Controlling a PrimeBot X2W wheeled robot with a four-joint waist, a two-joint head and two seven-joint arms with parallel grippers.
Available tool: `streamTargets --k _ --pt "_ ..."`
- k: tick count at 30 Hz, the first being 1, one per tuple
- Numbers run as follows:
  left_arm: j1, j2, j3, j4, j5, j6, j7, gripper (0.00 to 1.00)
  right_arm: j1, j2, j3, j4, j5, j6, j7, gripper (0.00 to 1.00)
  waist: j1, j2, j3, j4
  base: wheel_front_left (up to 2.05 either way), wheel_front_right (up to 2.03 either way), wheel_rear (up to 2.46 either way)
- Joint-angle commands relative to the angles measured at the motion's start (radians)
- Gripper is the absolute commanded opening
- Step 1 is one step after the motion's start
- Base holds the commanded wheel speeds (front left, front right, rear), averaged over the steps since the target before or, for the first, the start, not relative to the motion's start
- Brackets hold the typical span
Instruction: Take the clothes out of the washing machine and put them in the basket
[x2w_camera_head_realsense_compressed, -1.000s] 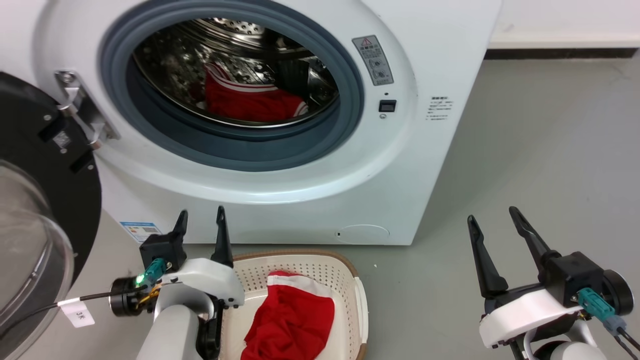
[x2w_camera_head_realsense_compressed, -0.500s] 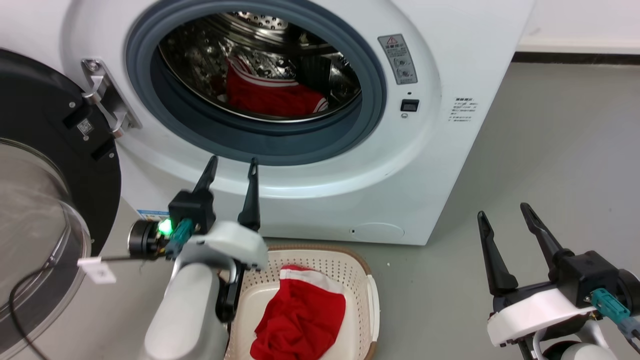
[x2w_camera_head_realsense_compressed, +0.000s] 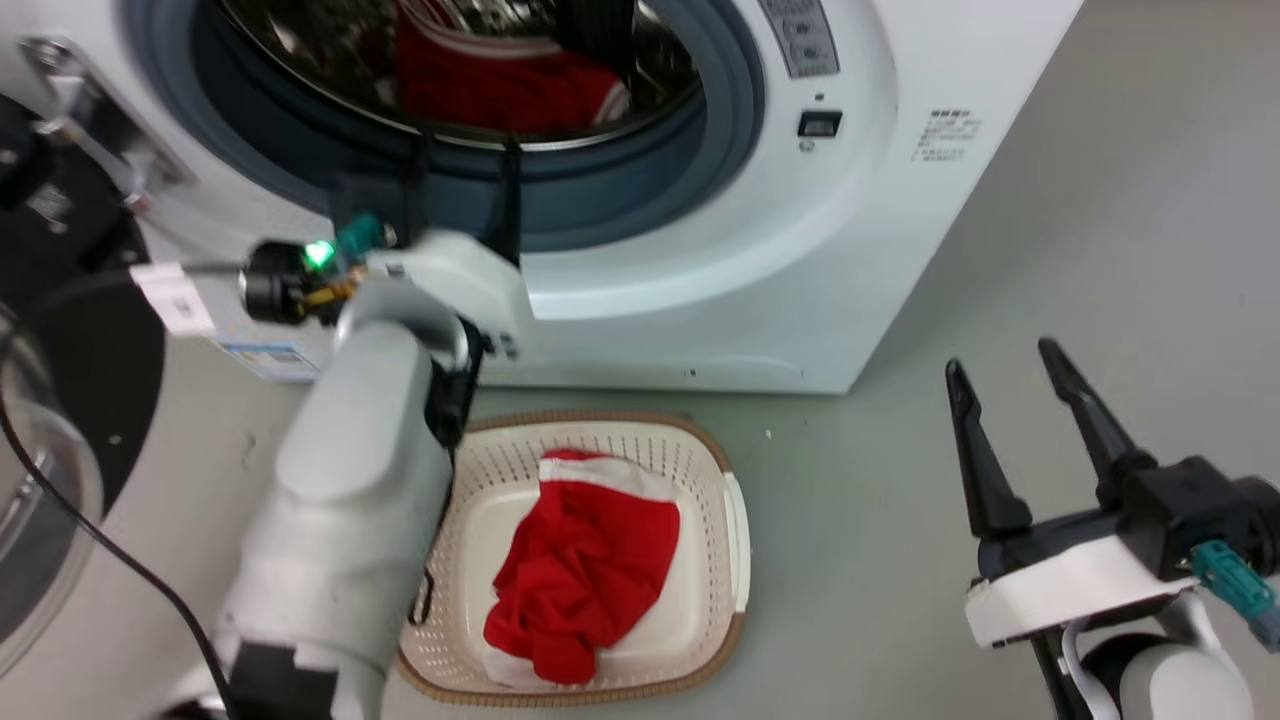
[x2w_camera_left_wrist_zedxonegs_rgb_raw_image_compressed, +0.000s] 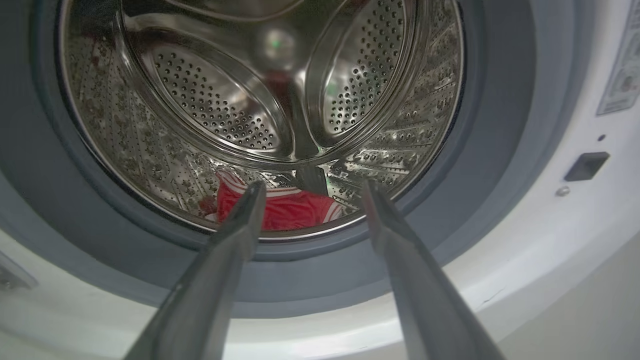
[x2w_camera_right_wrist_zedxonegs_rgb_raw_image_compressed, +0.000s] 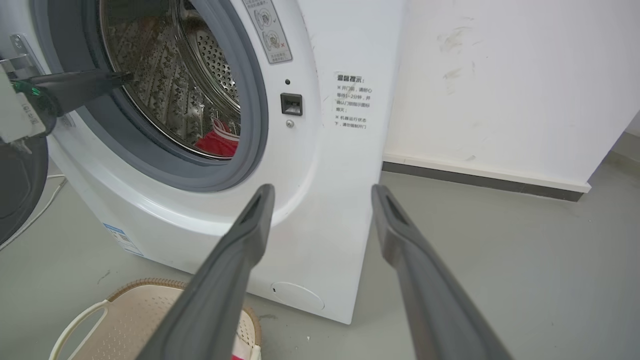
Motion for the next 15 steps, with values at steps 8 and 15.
streamTargets --k 8,15 --pt "-0.236 0.046 0.019 0.194 -0.014 -0.005 0.020 1.00 -0.060 0.002 0.032 -0.041 -0.009 -0.001 -0.007 1.00 -0.0001 -0.0001 0.152 -0.062 0.00 0.00 0.00" --pt "-0.410 0.092 0.010 0.331 -0.007 -0.015 0.078 1.00 -0.085 0.002 0.083 -0.065 0.015 -0.001 -0.016 1.00 -0.0001 -0.0001 0.240 -0.104 0.00 0.00 0.00"
